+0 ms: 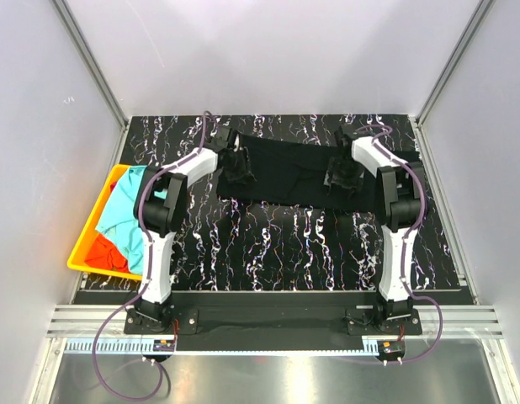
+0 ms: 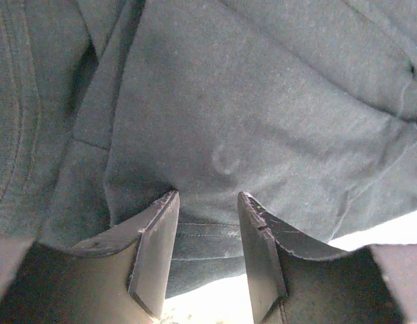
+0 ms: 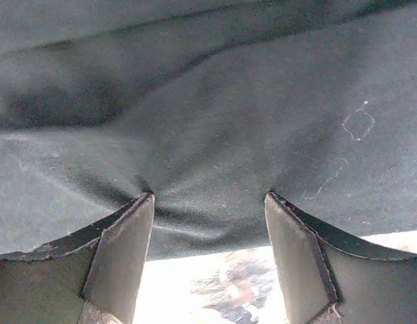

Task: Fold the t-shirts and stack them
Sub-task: Fold the tshirt

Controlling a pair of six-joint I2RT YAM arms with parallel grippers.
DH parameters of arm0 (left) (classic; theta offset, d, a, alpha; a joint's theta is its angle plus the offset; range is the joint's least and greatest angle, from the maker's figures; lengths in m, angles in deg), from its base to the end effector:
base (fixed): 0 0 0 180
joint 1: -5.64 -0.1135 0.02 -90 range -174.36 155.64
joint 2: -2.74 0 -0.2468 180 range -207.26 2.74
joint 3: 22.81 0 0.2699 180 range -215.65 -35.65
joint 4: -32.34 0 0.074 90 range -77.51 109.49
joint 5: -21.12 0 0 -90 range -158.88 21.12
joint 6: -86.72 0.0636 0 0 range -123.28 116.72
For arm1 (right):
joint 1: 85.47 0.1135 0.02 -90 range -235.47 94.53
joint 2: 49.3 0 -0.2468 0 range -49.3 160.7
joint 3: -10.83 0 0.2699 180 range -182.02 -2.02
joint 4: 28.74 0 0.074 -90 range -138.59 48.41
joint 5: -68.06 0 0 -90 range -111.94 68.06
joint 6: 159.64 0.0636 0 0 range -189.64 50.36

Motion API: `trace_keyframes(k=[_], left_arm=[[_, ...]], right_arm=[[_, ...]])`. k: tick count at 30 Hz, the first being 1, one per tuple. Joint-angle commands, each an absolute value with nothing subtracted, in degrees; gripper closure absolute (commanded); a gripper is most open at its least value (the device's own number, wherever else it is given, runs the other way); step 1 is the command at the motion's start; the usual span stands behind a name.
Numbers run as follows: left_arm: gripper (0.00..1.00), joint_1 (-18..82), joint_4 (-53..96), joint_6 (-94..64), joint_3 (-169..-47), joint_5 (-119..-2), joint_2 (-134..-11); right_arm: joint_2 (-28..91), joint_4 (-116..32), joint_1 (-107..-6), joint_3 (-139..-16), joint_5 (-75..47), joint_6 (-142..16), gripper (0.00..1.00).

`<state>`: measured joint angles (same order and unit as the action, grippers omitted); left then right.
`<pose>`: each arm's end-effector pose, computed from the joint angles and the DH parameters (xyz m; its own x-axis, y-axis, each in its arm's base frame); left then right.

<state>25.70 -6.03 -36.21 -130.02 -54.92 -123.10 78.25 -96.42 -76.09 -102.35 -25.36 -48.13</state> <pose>0.4589 -0.1839 0.1135 -0.9093 -0.2296 -0.3471 -0.0453 0.8837 -0.4659 0.4455 0.0697 0.1060 -0.9658 0.2114 -0.1503 0.2145 0.9767 -0.0043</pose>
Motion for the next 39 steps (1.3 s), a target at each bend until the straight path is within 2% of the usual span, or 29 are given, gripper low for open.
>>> trace_keyframes(k=[1,6,11,17,19,22,25,28,32,35,36,39], left_arm=[[0.53,23.49,-10.73,-26.85,-135.48,-53.94,-127.94],[0.54,18.75,-12.49,-19.03,-141.9,-48.33,-131.02],[0.54,15.67,-13.47,-12.61,-154.64,-45.42,-137.15],[0.54,13.47,-9.52,-20.65,-173.25,-36.57,-149.73],[0.55,13.2,-2.95,-24.8,-174.17,-33.82,-152.47],[0.55,13.2,9.85,-31.92,-169.35,-30.56,-151.6],[0.55,13.47,12.98,-35.01,-169.77,-29.95,-151.95],[0.53,13.47,12.9,-35.19,-166.8,-31.52,-147.92],[0.47,13.73,8.78,-33.78,-159.42,-35.73,-132.67],[0.36,15.83,7.72,-31.95,-146.81,-43.45,-122.54],[0.29,17.93,7.8,-31.15,-143.18,-49.14,-116.67],[0.25,22.93,7.71,-31.14,-132.36,-58.21,-109.87]], right_arm=[[78.15,-97.41,-69.23,-93.26,-19.5,-38.21,0.25],[75.25,-90.91,-60.7,-86.92,-8.26,-28.17,0.25],[72.97,-82.13,-53.75,-83.59,-0.42,-15.37,0.24],[70.59,-66.67,-49.36,-79.01,4.69,5.3,0.23],[70.5,-62.35,-48.56,-79.18,4.78,12.25,0.24],[71.38,-55.31,-47.77,-81.37,5.39,19.54,0.24],[71.12,-53.02,-47.77,-84.54,4.52,24.21,0.24],[69.72,-53.8,-47.94,-89.54,5.56,19.25,0.19],[65.06,-58.98,-47.86,-88.78,8.03,10.01,0.18],[60.23,-66.5,-48.03,-88.06,7.6,-3.16,0.17],[59.0,-69.07,-48.03,-88.06,6.9,-7.2,0.16],[55.57,-78.92,-49.44,-87.19,3.74,-22.76,0.15]])
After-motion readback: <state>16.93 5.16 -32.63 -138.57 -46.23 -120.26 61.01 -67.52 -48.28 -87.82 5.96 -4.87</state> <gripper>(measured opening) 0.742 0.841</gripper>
